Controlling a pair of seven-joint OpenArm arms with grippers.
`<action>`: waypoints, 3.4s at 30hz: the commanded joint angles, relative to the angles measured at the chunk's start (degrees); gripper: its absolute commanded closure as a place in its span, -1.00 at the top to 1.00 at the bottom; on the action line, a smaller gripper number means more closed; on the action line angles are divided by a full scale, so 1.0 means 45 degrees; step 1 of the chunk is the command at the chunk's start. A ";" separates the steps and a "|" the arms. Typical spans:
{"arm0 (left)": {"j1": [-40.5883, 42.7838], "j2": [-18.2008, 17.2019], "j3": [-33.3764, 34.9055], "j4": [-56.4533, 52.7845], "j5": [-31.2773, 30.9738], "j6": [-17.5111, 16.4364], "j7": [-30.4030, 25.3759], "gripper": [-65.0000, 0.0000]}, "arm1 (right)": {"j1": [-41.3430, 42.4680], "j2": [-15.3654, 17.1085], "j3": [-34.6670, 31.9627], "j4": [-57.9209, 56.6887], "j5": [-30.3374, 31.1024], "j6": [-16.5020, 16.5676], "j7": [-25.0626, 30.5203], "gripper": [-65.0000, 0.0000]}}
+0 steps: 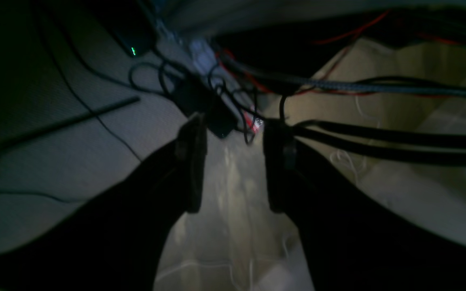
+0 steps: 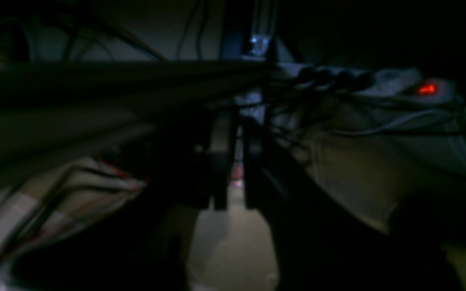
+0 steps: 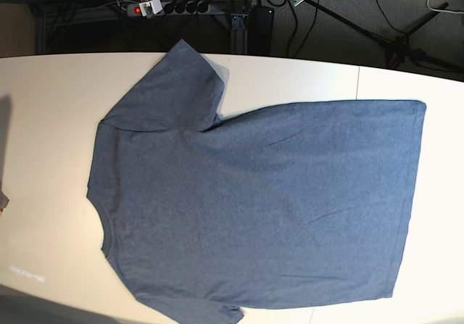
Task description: Fold the T-shirt properly
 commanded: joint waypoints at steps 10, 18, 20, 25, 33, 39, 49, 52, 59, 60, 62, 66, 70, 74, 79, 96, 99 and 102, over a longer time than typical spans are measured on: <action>0.4323 -0.1763 -0.3988 0.8276 0.0185 -0.0408 -0.0228 -0.27 | -0.3852 0.2433 -0.0602 0.6552 0.0097 0.0398 0.0194 -0.77; 0.5314 -0.3201 -0.5610 1.2842 0.0481 -0.0350 0.0058 -0.27 | -0.5314 0.4901 0.0593 1.1521 0.0126 0.0379 -0.1734 -0.64; 0.5275 -0.3449 -0.5931 1.3250 0.0471 -0.0340 0.0053 -0.27 | -0.5304 0.5421 0.1151 1.2420 0.0180 0.0345 -0.2093 -0.39; 0.5241 -0.3497 -0.6635 1.3561 0.0471 -0.0257 -0.0005 -0.27 | -0.5081 0.6897 0.2254 1.3998 -0.0078 0.0253 -0.2084 -0.12; 0.5241 -0.3502 -0.6897 1.3561 0.0967 -0.0253 -0.0461 -0.27 | -0.2885 0.9758 0.1010 1.4178 -0.2302 0.0233 -0.2093 0.25; 0.5251 -0.3521 -0.6902 1.3561 0.2152 -0.0160 -0.0457 -0.27 | -0.1302 1.0909 -0.1627 1.3707 -0.3555 0.0228 -0.2079 0.33; 0.5319 -0.4099 -0.6902 1.3556 0.2273 -0.0151 -0.0321 -0.27 | 0.1690 1.0996 -0.4673 1.2327 -0.4153 0.0165 -0.2069 0.33; 0.5319 -0.4099 -0.6902 1.3561 0.2273 -0.0117 -0.0316 -0.27 | 0.2268 1.0987 -0.5746 1.2245 -0.4206 0.0165 -0.2069 0.33; 0.5314 -0.4362 -0.6902 1.3556 0.2293 -0.0102 -0.0175 -0.27 | 0.3696 0.9918 -0.7893 1.0909 -0.4872 0.0160 -0.2069 0.33; 0.5314 -0.4454 -0.6902 1.3556 0.2336 -0.0010 -0.0170 -0.27 | 0.3852 0.9738 -0.8068 1.0734 -0.4877 0.0160 -0.2069 0.33; 0.5319 -0.4585 -0.6902 1.3556 0.2555 0.0282 -0.0170 -0.27 | 0.4099 0.9428 -0.8359 1.0452 -0.4877 0.0160 -0.2064 0.33; 0.5309 -0.4901 -0.6902 1.3556 0.2822 0.0801 -0.0175 -0.26 | 0.4337 0.8995 -0.8655 1.0297 -0.4867 0.0165 -0.2059 0.33; 0.5275 -0.5348 -0.6902 1.3556 0.2822 0.0884 -0.0175 -0.19 | 0.4405 0.8874 -0.8689 1.0127 -0.4867 0.0165 -0.2021 0.33; 0.5100 -0.6057 -0.6902 1.3556 0.2822 0.1039 -0.0151 0.14 | 0.4405 0.8869 -0.8689 0.9719 -0.4872 0.0165 -0.1967 0.32; 0.4245 -0.6975 -0.6897 1.3454 0.2807 0.1316 -0.0126 0.15 | 0.4401 0.8869 -0.8689 0.9350 -0.4867 0.0165 -0.1831 0.32; 0.1885 -0.8009 -0.6679 0.9117 0.2225 0.0874 -0.1287 0.15 | 0.4473 0.8825 -0.8689 0.9355 -0.4862 0.0160 -0.1729 0.32; 0.1860 -0.8009 -0.6679 0.9029 0.2229 0.0879 -0.1287 0.15 | 0.4469 0.8825 -0.8689 0.9355 -0.4862 0.0160 -0.1734 0.32; 0.1855 -0.8009 -0.6538 0.9029 0.2239 0.0879 -0.1287 0.15 | 0.4469 0.8801 -0.8689 0.9355 -0.4862 0.0160 -0.1734 0.32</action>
